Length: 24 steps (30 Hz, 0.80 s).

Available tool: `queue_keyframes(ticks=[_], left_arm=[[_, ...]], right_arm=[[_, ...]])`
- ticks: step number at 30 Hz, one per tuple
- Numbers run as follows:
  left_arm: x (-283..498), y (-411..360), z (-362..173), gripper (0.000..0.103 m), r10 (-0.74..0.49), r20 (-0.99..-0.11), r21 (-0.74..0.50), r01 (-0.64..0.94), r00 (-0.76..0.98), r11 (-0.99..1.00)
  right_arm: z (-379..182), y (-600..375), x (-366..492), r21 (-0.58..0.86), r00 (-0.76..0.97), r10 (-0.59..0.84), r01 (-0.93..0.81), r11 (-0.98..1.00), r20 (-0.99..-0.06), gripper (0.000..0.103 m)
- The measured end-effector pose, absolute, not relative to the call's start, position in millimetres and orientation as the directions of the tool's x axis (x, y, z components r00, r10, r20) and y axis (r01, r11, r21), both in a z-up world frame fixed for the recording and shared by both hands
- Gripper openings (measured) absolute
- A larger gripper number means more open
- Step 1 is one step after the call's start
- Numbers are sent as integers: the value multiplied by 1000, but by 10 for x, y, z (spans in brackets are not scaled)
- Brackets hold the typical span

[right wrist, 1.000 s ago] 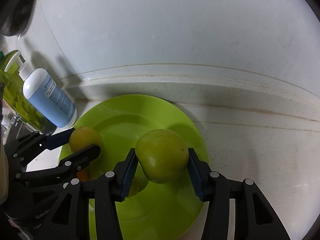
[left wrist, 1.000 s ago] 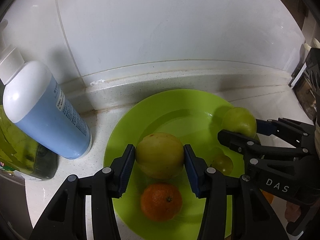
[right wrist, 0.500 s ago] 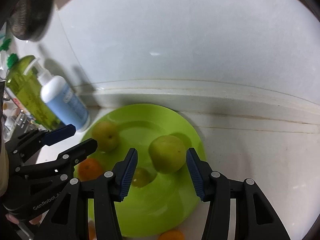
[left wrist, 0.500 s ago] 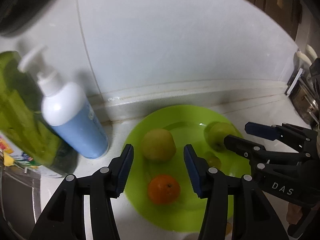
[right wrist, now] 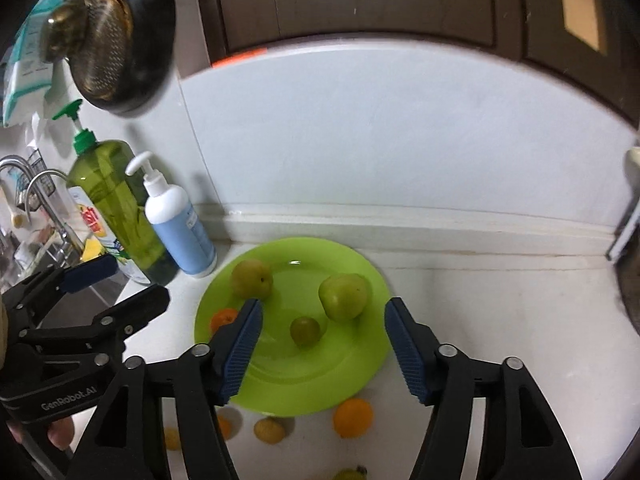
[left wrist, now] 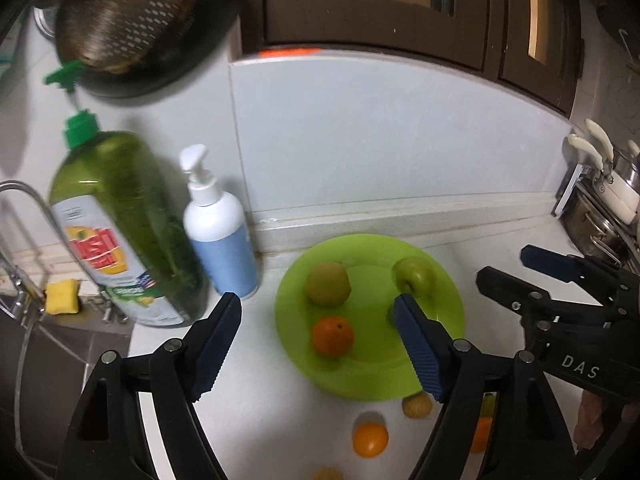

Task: Organize fruits
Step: 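Withdraw both open tools from the plate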

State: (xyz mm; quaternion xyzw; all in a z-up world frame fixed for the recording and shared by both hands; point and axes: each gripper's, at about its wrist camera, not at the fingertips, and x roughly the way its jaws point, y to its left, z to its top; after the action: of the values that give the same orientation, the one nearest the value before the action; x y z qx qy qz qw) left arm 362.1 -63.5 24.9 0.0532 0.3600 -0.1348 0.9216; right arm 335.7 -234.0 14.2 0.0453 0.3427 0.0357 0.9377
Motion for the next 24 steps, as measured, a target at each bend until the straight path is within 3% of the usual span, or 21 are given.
queue_keyframes(ticks=[11,24], left_arm=[[2971,-386,390,85,-193,-629,37,277,753,960],[2533,-207,195,86,-185,-630,52,279,754,959]], right_arm=[[289,-2184,2788,97,803,66,-10,995,-592,68],[14,-2116,2273,115,803,10,74,991,-596,69]])
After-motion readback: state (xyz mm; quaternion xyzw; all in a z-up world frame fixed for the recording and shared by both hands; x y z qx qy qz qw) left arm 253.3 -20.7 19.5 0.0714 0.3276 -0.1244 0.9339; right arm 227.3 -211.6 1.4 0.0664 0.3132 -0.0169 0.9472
